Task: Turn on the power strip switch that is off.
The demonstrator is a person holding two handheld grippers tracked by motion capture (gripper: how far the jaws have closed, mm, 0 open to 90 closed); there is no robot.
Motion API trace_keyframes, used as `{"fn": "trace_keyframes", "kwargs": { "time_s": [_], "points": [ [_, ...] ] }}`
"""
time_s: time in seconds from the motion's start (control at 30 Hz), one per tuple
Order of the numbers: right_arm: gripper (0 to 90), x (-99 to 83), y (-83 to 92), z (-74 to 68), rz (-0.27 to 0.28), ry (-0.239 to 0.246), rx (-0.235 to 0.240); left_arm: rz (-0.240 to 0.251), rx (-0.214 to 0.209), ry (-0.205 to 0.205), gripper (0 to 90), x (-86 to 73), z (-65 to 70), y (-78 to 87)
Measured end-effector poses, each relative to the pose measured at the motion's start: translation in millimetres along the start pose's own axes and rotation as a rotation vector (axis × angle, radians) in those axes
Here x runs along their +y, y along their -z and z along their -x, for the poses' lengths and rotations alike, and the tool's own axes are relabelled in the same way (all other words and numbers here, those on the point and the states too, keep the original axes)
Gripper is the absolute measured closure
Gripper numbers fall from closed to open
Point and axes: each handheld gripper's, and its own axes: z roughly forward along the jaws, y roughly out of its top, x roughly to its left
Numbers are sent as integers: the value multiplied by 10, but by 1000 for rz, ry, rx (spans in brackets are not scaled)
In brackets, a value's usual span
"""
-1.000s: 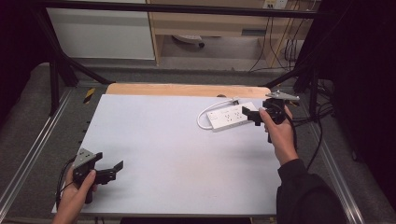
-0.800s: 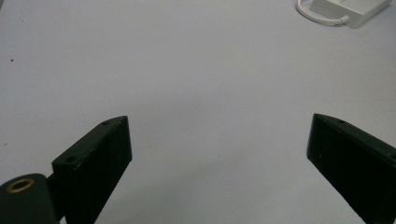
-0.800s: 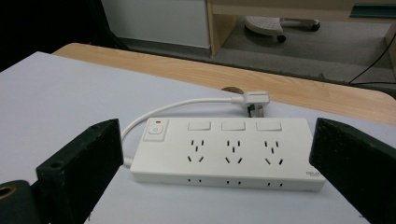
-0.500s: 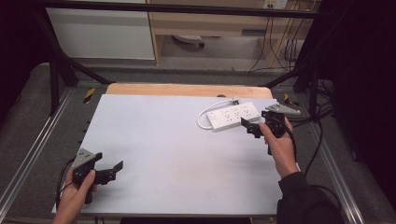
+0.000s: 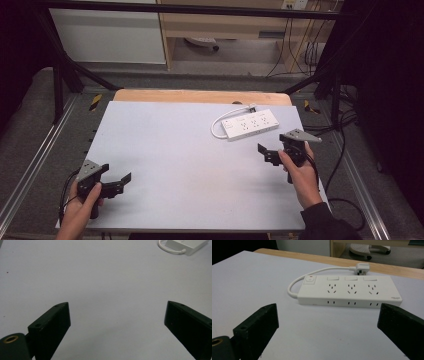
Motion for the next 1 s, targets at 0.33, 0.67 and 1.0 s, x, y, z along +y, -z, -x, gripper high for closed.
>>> {"fn": "trace_keyframes", "kwargs": {
  "time_s": [0.33,0.67,1.0],
  "points": [
    [35,-311,122,-87,1,20,18,9,-4,10,66,-8,-1,29],
    [33,-490,282,-72,19,26,16,20,-7,10,66,-14,8,76],
    [29,-606,420,-80,7,51,17,23,-12,17,66,-26,14,103]
  ]
}}
